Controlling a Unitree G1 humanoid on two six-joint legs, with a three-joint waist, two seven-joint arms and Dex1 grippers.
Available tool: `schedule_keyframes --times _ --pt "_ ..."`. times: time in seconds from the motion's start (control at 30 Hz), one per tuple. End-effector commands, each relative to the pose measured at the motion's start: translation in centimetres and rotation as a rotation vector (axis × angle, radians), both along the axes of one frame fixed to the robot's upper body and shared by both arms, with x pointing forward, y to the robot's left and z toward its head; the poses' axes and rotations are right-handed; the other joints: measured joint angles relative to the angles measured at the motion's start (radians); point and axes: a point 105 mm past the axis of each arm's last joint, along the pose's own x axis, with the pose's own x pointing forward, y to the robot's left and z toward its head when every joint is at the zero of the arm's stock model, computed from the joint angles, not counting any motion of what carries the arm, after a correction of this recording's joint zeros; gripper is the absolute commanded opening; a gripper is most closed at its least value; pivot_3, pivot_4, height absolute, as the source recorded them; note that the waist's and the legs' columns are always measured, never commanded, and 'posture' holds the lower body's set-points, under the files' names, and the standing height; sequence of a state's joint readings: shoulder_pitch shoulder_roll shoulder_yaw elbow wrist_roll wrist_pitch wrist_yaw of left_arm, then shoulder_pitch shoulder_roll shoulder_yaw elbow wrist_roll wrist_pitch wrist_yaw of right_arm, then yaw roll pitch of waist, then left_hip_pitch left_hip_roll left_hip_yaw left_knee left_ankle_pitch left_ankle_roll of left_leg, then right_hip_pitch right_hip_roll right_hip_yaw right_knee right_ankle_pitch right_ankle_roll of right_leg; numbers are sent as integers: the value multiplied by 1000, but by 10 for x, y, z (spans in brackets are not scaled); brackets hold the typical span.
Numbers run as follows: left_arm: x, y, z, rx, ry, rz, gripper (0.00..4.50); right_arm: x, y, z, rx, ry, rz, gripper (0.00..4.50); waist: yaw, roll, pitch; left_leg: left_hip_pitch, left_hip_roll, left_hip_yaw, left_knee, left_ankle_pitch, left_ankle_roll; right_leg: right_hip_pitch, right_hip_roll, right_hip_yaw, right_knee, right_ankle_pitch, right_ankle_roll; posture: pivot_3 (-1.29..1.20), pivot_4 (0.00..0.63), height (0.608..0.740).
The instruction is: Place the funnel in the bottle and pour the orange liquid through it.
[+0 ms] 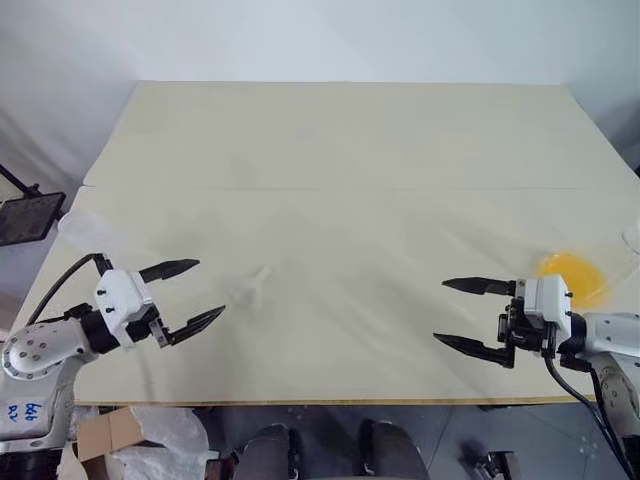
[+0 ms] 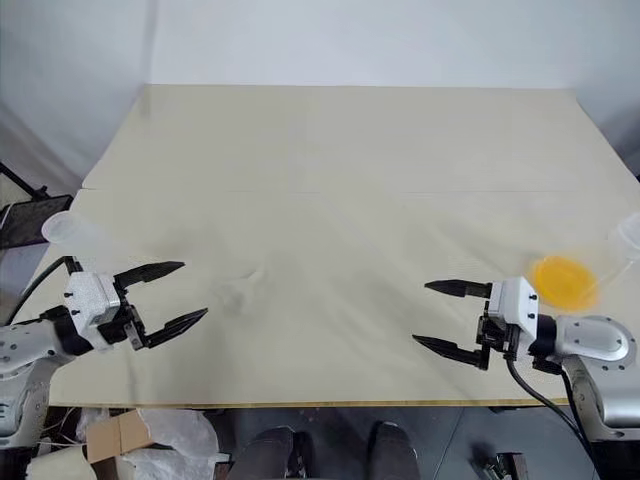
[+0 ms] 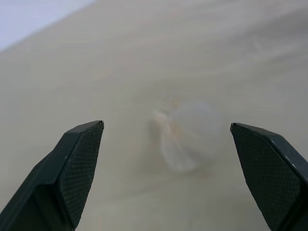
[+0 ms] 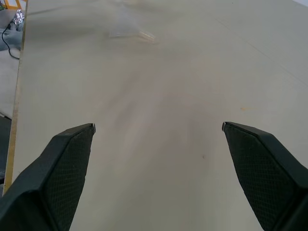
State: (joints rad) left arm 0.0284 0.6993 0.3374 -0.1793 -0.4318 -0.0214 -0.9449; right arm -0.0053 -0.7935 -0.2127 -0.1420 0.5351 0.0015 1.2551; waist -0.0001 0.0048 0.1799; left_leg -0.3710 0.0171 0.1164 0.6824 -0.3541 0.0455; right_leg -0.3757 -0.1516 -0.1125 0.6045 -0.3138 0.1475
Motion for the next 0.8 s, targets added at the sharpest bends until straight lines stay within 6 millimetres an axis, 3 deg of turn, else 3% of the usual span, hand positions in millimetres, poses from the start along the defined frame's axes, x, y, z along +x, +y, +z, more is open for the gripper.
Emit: schedule_keyframes --times 0.03,0.17,0.3,0.4,0.6,0.67,0.8 --pt "-2 -4 10 -39 -24 -5 4500 0 -4 6 10 -27 -15 4442 0 0 0 0 0 0 0 0 0 0 0 0 0 0 0 0 150 740" --pt "-5 4 7 -96 19 43 4500 6 4 10 53 -30 -12 4442 -5 0 0 0 0 0 0 0 0 0 1 0 0 0 0 0 150 740" --pt "-9 22 0 -204 28 197 4500 16 25 24 149 -52 7 4442 -6 0 0 1 1 0 0 0 0 0 1 0 1 0 0 0 150 740" --pt "-22 43 -10 -321 20 371 4500 23 46 39 235 -74 37 4442 -6 0 0 1 1 0 0 0 0 0 0 0 1 0 0 0 150 740" --pt "-69 105 -43 -514 -25 876 4500 40 85 60 328 -135 88 4442 -5 -1 1 1 1 0 0 0 -1 0 0 1 1 0 0 0 150 740" --pt "-81 119 -50 -521 -38 995 4500 41 89 60 315 -139 101 4442 2 -3 1 0 1 -2 1 0 0 0 -1 0 1 0 -1 0 150 740" --pt "-85 127 -52 -543 -54 1064 4500 40 90 56 286 -126 117 4442 13 -6 0 -1 -1 -4 1 -1 0 0 -3 -1 1 0 -1 0 150 740"
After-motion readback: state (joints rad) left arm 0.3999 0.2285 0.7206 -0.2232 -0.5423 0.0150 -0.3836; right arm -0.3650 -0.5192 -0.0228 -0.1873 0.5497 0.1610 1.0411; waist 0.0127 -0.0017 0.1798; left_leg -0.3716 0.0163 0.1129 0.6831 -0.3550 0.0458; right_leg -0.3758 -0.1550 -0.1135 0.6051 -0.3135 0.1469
